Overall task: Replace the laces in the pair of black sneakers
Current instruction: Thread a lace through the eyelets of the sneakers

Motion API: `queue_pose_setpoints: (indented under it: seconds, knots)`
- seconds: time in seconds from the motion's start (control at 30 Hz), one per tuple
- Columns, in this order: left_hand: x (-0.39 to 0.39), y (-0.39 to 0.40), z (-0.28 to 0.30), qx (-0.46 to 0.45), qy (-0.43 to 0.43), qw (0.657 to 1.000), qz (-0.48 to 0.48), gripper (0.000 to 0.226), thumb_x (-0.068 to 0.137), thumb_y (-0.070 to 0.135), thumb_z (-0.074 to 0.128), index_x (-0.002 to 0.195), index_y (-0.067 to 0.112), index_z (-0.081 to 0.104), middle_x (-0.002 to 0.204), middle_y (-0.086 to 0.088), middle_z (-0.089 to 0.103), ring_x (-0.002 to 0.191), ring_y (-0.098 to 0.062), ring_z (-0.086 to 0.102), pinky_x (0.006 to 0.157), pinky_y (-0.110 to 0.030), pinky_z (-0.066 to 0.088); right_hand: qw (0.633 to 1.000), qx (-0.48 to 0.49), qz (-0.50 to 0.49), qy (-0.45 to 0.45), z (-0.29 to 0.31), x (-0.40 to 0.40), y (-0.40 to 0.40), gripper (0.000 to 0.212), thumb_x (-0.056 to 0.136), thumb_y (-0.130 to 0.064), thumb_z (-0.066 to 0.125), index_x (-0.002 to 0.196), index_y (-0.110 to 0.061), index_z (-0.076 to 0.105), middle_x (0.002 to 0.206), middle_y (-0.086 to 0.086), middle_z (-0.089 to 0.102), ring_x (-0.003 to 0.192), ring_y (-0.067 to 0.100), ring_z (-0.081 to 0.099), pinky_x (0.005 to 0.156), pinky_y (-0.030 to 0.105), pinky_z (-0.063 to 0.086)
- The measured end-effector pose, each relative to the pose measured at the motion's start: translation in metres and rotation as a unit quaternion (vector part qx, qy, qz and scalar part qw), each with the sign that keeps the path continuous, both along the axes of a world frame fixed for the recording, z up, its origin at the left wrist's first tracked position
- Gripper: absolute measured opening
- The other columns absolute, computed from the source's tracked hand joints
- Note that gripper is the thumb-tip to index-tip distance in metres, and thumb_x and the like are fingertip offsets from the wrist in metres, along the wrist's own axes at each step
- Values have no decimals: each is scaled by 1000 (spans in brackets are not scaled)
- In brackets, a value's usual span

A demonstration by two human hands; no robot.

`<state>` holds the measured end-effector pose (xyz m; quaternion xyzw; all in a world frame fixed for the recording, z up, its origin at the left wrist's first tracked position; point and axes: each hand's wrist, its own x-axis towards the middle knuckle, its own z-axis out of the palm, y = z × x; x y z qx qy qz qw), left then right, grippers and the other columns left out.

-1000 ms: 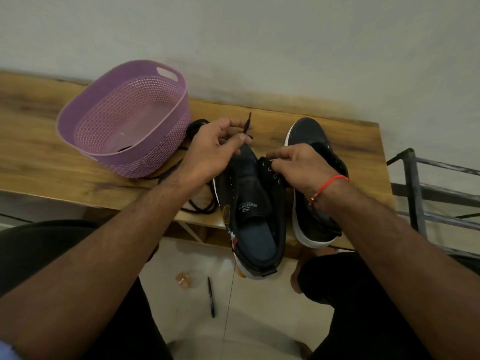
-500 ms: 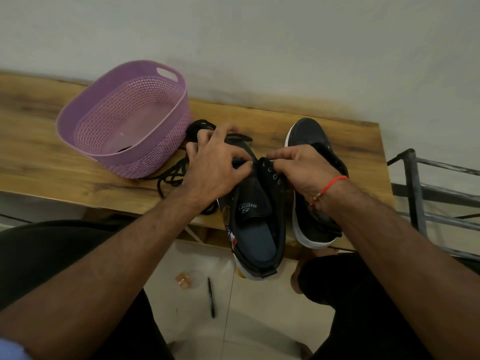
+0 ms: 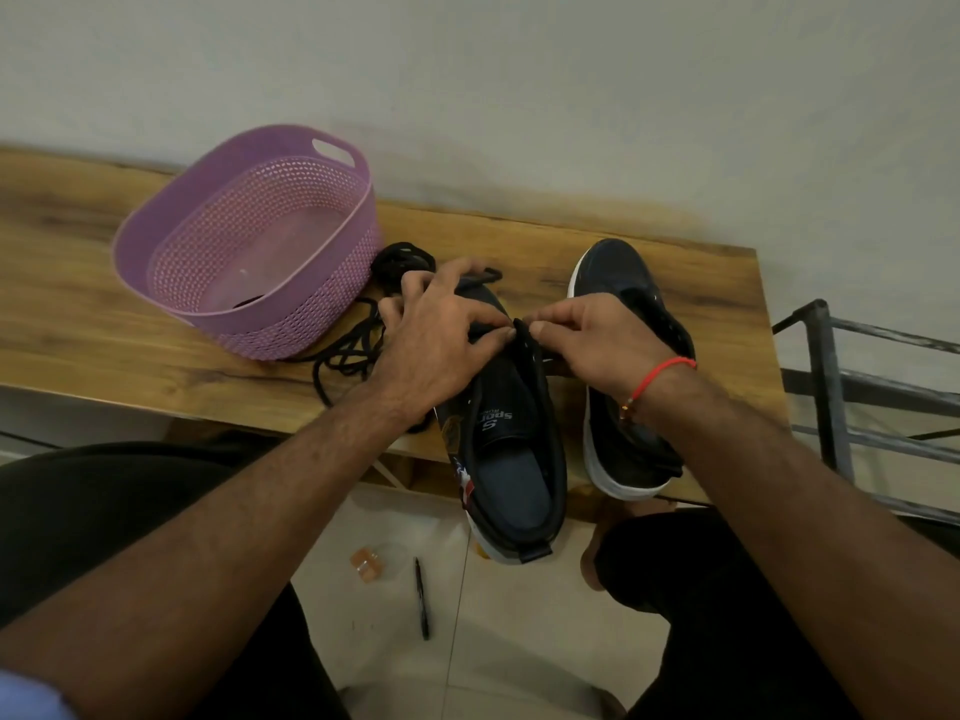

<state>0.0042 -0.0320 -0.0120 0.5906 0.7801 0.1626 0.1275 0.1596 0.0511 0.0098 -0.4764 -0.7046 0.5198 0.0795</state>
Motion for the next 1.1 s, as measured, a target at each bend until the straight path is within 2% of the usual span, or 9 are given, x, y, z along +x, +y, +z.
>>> queue_pose_setpoints:
  seconds: [0.07,0.13,0.23,0.5,0.67,0.77,0.9,0.97,1.1]
  knots:
    - [-1,-1,-1,0,-7,1000,-1,24,94,50,64,114,43,73,159,9,28,136,-27,23,100,-44,24,997,61,18,-32,0,-2,0,20,99,-10,57,110,-18,73,101,-1,73,88,5,68,74,13,54]
    - [-2,-1,-1,-5,-12,1000,-1,24,94,50,64,115,43,72,159,9,29,136,-27,23,101,-45,24,988,134,39,-59,-2,-4,-2,17,97,-11,62,109,-18,73,96,-3,71,84,5,68,67,10,52]
    - [-5,1,-3,-21,-14,1000,-4,33,91,53,66,124,45,65,160,7,27,139,-28,19,104,-49,24,967,230,66,-93,-6,-6,-1,10,94,-15,66,101,-19,72,91,-4,68,91,12,66,82,20,53]
    - [-21,8,3,-123,-34,992,17,108,81,55,75,162,30,7,168,1,-6,153,-31,-6,117,-56,12,902,401,22,-161,16,18,32,16,88,-10,60,102,-11,68,111,13,63,110,32,55,91,36,40]
    - [-16,9,-4,-141,-39,989,29,117,81,53,75,161,28,-7,168,1,-17,154,-31,-15,120,-62,9,839,394,233,-294,-5,-1,-6,40,98,-35,52,137,-26,53,156,5,28,150,34,7,116,63,15]
    - [-18,9,-4,-143,-39,988,31,117,81,54,75,161,28,-7,168,1,-19,154,-31,-16,120,-63,7,834,422,199,-295,-4,-1,0,28,99,-36,49,119,-25,66,143,0,48,144,28,25,115,61,18]
    - [-20,9,-3,-138,-40,989,36,117,82,54,76,161,27,-6,167,-1,-20,154,-32,-16,120,-63,7,840,444,14,-312,17,23,44,23,90,-29,52,96,-19,72,108,7,65,114,33,52,104,52,34]
    - [-19,9,-3,-138,-39,989,33,118,81,53,76,161,26,-6,167,-1,-21,154,-33,-16,120,-63,8,851,410,5,-329,17,32,53,26,90,-30,55,108,-19,71,122,8,61,125,36,45,106,54,33]
    - [-16,9,-4,-140,-44,989,31,118,81,51,76,161,26,-7,167,-1,-22,154,-32,-16,119,-64,8,843,402,174,-313,0,17,25,44,96,-42,53,137,-27,53,155,4,32,149,39,8,116,62,17]
